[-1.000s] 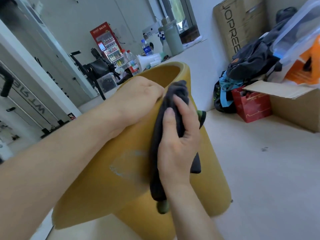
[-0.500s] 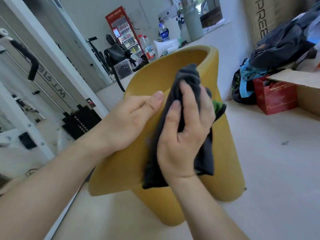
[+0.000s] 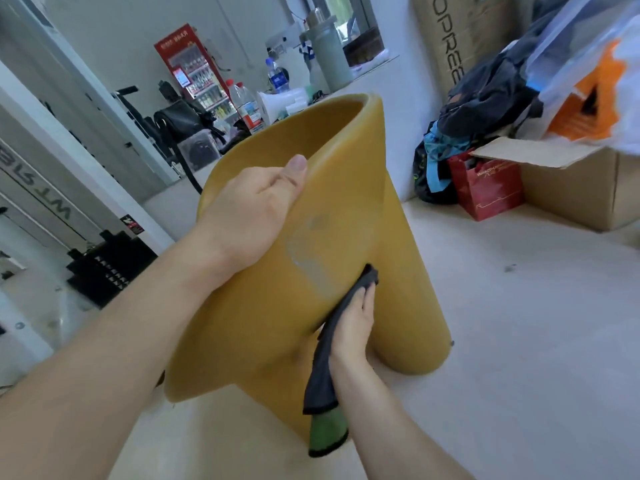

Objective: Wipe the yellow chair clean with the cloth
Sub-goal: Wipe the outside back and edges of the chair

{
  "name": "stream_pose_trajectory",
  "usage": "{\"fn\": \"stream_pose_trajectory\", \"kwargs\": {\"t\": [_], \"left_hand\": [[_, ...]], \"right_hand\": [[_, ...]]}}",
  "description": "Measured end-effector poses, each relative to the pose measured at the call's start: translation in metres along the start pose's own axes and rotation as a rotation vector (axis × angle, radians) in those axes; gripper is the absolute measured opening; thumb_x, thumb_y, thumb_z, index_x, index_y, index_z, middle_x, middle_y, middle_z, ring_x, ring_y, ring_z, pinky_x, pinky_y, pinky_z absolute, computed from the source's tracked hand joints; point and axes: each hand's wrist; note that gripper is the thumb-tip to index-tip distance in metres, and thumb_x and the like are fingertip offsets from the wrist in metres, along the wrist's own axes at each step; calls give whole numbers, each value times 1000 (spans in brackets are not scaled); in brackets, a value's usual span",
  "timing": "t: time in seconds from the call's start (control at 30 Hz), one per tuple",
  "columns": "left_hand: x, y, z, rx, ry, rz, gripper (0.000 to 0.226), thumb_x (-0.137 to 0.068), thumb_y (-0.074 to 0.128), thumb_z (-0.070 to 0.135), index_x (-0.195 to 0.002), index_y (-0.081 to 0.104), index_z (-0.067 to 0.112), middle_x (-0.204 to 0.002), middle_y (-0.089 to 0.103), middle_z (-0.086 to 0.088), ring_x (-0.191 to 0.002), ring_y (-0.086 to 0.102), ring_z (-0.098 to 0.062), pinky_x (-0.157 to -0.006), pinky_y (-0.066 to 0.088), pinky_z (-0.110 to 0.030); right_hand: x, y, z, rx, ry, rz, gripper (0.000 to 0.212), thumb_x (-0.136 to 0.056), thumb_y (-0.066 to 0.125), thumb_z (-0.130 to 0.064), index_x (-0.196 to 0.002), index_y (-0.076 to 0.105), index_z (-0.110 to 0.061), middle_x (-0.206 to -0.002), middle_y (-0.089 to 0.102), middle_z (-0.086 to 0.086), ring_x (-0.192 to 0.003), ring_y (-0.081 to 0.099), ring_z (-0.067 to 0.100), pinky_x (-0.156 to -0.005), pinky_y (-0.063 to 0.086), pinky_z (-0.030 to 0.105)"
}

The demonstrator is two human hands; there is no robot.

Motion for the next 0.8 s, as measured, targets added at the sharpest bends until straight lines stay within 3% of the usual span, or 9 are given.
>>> {"fn": "stream_pose_trajectory", "kwargs": {"t": [0.1,0.2,0.3,0.37,0.47,0.53,0.6,0.7,0.8], "left_hand": [[-1,0,0,7,10,32,76,-96,28,60,-101,58,-9,-92,61,-35,-79,62,-46,-79,52,-59],[-2,1,-1,-8,10,32,79,-94,28,62,-99,58,-11,-89,59,-37,-76,60,-49,-75,52,-60],[-1,2,-1,-17,10,34,83,-85,30,67,-98,57,-10,-88,59,-37,-75,60,-49,-76,52,-61],[-4,2,-1,-35,-2,30,83,-83,29,68,-98,56,-10,-89,59,-36,-77,61,-47,-79,52,-60],[-1,3,1,-42,-6,20,85,-82,26,69,-99,57,-8,-88,61,-34,-78,62,-46,-81,51,-59],[0,3,2,-22,-14,30,84,-82,28,69,-99,57,-9,-88,60,-34,-78,62,-46,-82,51,-59],[-2,3,3,9,-20,56,80,-82,31,66,-95,56,-9,-83,60,-33,-73,61,-44,-82,51,-58],[-4,1,2,65,-14,72,69,-83,38,61,-78,51,-6,-69,51,-16,-65,50,-26,-84,45,-56],[1,-1,-1,71,-24,47,70,-85,36,63,-84,54,-5,-76,58,-25,-71,58,-33,-87,47,-56]], "right_hand": [[7,14,-22,-80,-132,42,44,-105,33,-27,-149,30,-30,-153,31,-12,-141,30,9,-118,24,33],[17,28,-72,7,-638,-11,41,-102,40,-24,-143,43,-27,-149,41,-8,-137,35,5,-115,26,26],[17,39,-85,107,-1010,-24,40,-98,44,-23,-138,47,-19,-140,50,4,-133,43,19,-113,32,37],[0,38,-75,105,-948,12,41,-98,42,-27,-138,46,-18,-139,49,1,-133,44,17,-113,32,36],[-35,24,-74,-9,-491,27,43,-101,39,-30,-143,44,-21,-145,44,-8,-136,37,7,-117,28,32],[-28,19,-71,-49,-405,-13,41,-101,40,-31,-142,45,-29,-150,40,-12,-138,35,4,-117,27,35],[25,27,-58,-12,-661,-38,39,-99,45,-31,-138,48,-35,-150,40,-12,-140,32,4,-118,25,37],[109,36,-20,297,-1146,-78,38,-101,42,-33,-139,47,-35,-149,40,-3,-142,31,19,-115,22,34],[76,35,-31,307,-1253,-91,35,-102,40,-30,-136,48,-24,-143,43,1,-136,39,23,-114,29,40]]}}
Point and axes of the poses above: each hand's wrist, its own x-axis away from the middle knuckle, its own y-axis out of the palm, z = x × y
